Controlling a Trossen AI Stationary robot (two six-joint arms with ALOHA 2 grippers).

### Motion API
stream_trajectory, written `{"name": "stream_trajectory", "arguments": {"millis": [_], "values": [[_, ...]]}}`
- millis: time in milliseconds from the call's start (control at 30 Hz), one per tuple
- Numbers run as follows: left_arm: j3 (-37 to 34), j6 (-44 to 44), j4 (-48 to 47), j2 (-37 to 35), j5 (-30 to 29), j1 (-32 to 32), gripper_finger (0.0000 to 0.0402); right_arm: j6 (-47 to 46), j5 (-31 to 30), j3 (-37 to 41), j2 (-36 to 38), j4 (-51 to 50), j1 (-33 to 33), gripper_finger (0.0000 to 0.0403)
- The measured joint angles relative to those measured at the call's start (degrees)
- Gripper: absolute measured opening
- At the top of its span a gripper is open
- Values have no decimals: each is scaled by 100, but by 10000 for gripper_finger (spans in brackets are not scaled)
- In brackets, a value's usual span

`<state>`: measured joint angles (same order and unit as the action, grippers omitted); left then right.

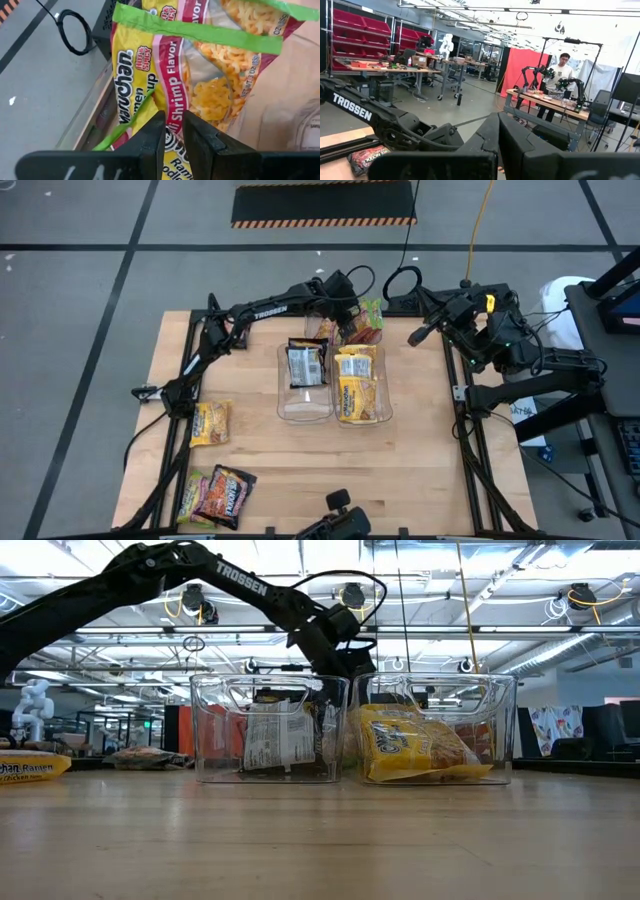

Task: Sort Maruchan noodles
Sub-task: Put the green noodle pack into the top transparent bin

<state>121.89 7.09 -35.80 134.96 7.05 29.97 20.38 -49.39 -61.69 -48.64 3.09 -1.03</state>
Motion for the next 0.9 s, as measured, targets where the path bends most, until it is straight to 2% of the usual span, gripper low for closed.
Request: {"name": "stream_trajectory", "arguments": {"millis": [233,300,667,800,900], "values": [[9,-496,310,219,38,-40,69,33,0,0,1,0,0,0],[1,-573,109,271,62,-48,69,54,0,0,0,-4,1,0],[136,149,55,299,-1007,-24,69,159,0,0,63,-14,-1,0],[328,160,-151,287,-1002,57,69,179,0,0,68,-14,-1,0],[327,-59,-344,287,-750,169,69,179,0,0,66,-13,-1,0]]}}
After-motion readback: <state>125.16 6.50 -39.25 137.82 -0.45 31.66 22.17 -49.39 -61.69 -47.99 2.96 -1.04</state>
